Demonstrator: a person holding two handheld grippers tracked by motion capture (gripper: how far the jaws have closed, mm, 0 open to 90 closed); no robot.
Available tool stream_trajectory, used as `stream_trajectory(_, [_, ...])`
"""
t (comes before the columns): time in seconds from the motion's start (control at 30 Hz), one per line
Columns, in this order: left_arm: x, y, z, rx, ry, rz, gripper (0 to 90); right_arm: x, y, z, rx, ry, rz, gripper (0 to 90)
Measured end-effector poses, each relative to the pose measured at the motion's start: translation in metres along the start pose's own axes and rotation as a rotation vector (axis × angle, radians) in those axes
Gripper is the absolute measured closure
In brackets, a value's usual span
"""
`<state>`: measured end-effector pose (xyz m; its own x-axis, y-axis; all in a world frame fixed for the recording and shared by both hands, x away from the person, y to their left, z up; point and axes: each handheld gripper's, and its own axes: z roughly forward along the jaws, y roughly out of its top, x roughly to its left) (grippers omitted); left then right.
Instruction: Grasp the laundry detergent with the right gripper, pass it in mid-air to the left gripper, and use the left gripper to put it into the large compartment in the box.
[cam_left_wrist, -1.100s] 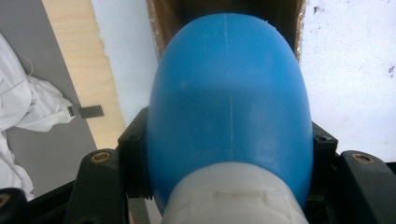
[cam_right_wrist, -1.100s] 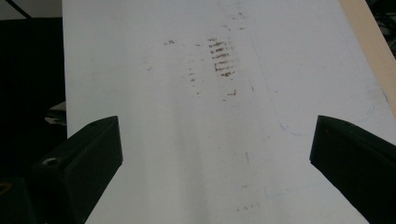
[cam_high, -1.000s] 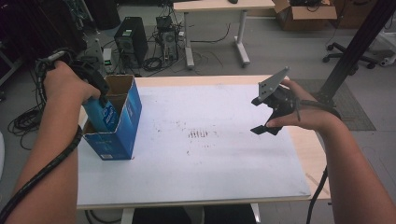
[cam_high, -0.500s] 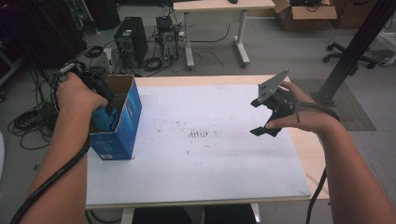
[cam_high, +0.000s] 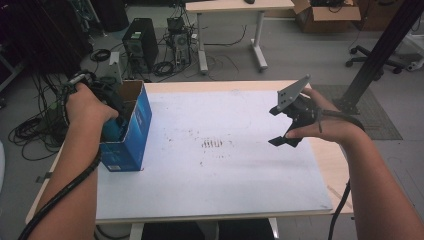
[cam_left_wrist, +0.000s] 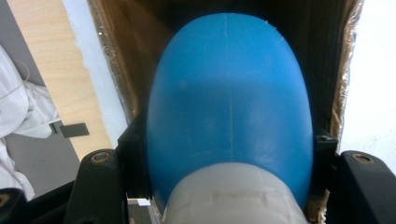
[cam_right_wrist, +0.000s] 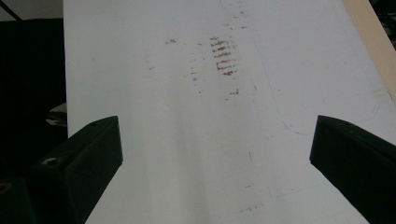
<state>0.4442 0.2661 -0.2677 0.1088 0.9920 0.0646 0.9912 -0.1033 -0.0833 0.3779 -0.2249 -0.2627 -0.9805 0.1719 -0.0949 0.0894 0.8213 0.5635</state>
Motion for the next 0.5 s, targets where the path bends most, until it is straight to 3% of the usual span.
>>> stream_trajectory(0.5, [-0.001,0.001,0.014,0.007,0.002,0.001,37.9,0.001,-0.002,0.001,0.001,0.001,0.0,2.3])
